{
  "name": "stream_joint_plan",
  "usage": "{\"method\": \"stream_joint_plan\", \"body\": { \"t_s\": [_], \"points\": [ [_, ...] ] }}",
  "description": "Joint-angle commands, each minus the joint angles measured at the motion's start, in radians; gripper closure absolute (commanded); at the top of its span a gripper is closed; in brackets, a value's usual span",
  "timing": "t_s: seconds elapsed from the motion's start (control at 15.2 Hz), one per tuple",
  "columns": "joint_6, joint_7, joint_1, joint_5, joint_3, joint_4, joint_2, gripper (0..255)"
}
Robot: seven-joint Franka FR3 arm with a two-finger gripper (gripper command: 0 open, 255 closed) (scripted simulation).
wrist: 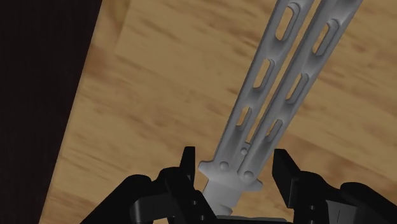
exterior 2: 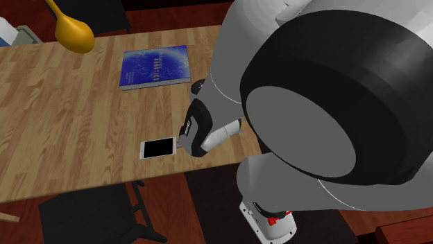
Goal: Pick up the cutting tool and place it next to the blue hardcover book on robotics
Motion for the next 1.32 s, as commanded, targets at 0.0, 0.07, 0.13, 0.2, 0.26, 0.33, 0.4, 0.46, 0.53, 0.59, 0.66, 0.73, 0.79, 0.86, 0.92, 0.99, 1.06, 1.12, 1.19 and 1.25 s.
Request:
{"method": "stream_joint_plan", "body": {
  "t_s": [0.0, 0.07, 0.13, 0.2, 0.26, 0.33, 0.4, 0.46, 0.53, 0.59, 0.66, 0.73, 0.79, 0.86, 0.92, 0.99, 1.06, 1.12, 1.19, 1.25],
  "points": [
    [-0.039, -0.068, 0.055, 0.101, -0.028, 0.001, -0.045, 255],
    [-0.065, -0.095, 0.085, 0.142, -0.046, 0.002, -0.073, 255],
    [-0.092, -0.117, 0.110, 0.173, -0.062, 0.002, -0.100, 255],
    [-0.118, -0.134, 0.131, 0.198, -0.076, 0.003, -0.127, 255],
    [-0.144, -0.147, 0.149, 0.217, -0.090, 0.003, -0.153, 255],
    [-0.170, -0.159, 0.164, 0.233, -0.102, 0.004, -0.178, 255],
    [-0.195, -0.168, 0.177, 0.246, -0.112, 0.005, -0.203, 255],
    [-0.221, -0.176, 0.188, 0.256, -0.122, 0.007, -0.228, 255],
    [-0.246, -0.182, 0.199, 0.264, -0.132, 0.008, -0.252, 255],
    [-0.271, -0.187, 0.207, 0.271, -0.141, 0.010, -0.275, 255],
    [-0.296, -0.192, 0.215, 0.275, -0.149, 0.012, -0.298, 255],
    [-0.320, -0.195, 0.222, 0.279, -0.157, 0.015, -0.320, 255],
    [-0.345, -0.198, 0.229, 0.281, -0.166, 0.018, -0.342, 255],
    [-0.369, -0.201, 0.234, 0.283, -0.173, 0.021, -0.363, 255],
    [-0.392, -0.203, 0.239, 0.283, -0.181, 0.024, -0.383, 255],
    [-0.415, -0.205, 0.243, 0.283, -0.189, 0.027, -0.403, 255],
    [-0.438, -0.207, 0.247, 0.283, -0.196, 0.031, -0.423, 255],
    [-0.461, -0.208, 0.250, 0.282, -0.203, 0.036, -0.441, 255],
    [-0.484, -0.209, 0.253, 0.280, -0.210, 0.040, -0.459, 255],
    [-0.488, -0.209, 0.254, 0.280, -0.211, 0.041, -0.463, 255]
  ]
}}
